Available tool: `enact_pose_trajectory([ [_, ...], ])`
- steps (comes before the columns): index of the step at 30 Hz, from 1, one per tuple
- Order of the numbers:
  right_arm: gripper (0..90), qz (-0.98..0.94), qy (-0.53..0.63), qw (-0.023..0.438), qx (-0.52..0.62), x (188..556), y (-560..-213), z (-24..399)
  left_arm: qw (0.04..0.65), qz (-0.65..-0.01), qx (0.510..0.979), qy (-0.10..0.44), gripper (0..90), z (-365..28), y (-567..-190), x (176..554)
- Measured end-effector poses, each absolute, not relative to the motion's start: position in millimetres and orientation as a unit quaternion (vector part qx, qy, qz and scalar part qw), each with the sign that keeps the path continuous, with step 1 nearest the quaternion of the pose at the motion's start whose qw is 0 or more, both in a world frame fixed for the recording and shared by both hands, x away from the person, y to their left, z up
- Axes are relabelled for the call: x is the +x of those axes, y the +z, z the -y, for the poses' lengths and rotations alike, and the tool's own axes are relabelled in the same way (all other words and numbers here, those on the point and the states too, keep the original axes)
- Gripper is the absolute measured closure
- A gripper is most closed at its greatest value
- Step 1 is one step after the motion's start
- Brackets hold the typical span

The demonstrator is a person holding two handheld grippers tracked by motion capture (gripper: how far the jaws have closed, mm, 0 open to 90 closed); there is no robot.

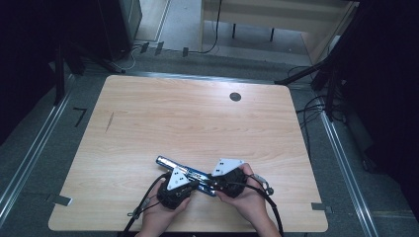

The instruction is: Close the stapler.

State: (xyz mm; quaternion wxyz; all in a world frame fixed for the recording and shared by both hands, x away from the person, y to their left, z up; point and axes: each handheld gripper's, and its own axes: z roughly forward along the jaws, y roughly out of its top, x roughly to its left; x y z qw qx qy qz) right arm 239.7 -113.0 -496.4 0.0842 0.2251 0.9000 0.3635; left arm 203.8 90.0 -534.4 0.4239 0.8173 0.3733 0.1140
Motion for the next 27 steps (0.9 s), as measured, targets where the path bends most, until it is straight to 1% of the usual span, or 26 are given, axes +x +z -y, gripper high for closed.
enact_pose_trajectory([
  [27, 80.0, -0.906, 0.361, 0.068, 0.21, 248.4, -492.2, 114.6, 0.424, -0.374, 0.817, 0.114, 90.0, -89.9, -534.4, 203.8],
])
